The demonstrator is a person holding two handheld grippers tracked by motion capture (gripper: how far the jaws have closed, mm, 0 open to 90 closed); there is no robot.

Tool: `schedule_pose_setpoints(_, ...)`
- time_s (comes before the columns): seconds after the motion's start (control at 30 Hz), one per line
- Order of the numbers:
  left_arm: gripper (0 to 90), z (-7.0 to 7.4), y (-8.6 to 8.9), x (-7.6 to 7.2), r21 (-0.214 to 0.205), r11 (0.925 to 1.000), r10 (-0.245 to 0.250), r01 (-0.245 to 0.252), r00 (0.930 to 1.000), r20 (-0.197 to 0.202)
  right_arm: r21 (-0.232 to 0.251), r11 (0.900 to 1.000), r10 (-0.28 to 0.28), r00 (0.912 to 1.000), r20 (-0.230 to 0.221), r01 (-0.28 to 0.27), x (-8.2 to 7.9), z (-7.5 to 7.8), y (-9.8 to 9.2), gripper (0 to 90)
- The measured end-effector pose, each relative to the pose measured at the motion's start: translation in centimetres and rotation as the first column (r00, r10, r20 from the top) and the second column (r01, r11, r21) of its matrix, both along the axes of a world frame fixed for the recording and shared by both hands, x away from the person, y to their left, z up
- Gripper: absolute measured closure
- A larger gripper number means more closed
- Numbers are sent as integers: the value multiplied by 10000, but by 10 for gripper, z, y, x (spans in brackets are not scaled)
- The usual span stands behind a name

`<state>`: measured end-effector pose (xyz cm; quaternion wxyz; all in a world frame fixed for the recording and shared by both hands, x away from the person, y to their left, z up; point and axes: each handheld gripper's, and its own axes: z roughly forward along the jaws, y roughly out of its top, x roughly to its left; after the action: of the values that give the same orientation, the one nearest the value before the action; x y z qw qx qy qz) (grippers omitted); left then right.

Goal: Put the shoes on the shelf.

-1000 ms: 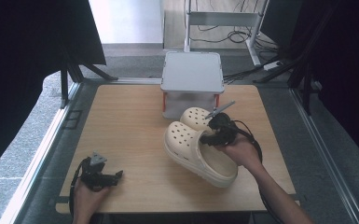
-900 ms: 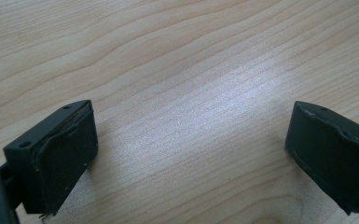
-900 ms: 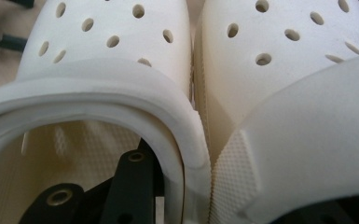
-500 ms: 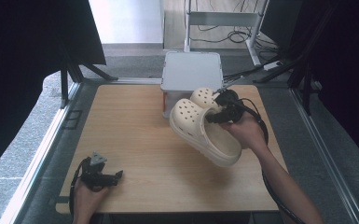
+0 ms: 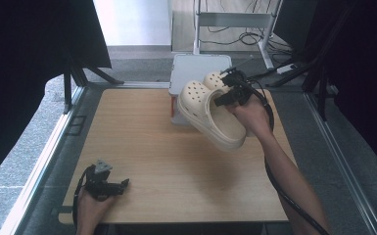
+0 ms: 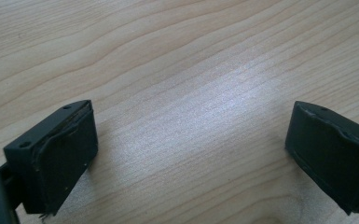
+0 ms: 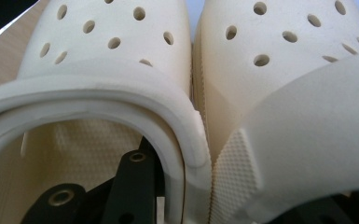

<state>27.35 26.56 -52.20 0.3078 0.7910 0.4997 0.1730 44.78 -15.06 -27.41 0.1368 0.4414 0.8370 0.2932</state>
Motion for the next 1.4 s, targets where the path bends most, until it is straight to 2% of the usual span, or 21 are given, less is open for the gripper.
schedule_pose_setpoints(0.23,22,0,0,0,16,10000,-22,22,10000,-16,-56,9981,-615,9981,-13,615,22,10,14,679)
schedule_pose_setpoints(0.53,22,0,0,0,-14,10000,4,-5,10000,-27,94,9865,-1631,9865,-125,1632,59,20,31,677)
schedule_pose_setpoints(0.8,21,0,0,0,-17,10000,1,-1,10000,-27,222,9640,-2645,9641,-229,2650,96,19,43,673)
schedule_pose_setpoints(0.97,21,0,0,0,-15,10000,5,-5,10000,-23,258,9462,-3220,9464,-267,3227,119,20,47,673)
schedule_pose_setpoints(1.1,21,0,0,0,-13,10000,40,-40,10000,23,523,9319,-3574,9332,-390,3591,134,19,49,672)
schedule_pose_setpoints(1.3,21,0,0,0,-4,10000,-9,9,10000,-3,307,9118,-4086,9121,-333,4096,156,10,56,669)
schedule_pose_setpoints(1.4,21,0,0,0,1,10000,32,-32,10000,51,379,8988,-4355,8995,-360,4367,166,3,58,669)
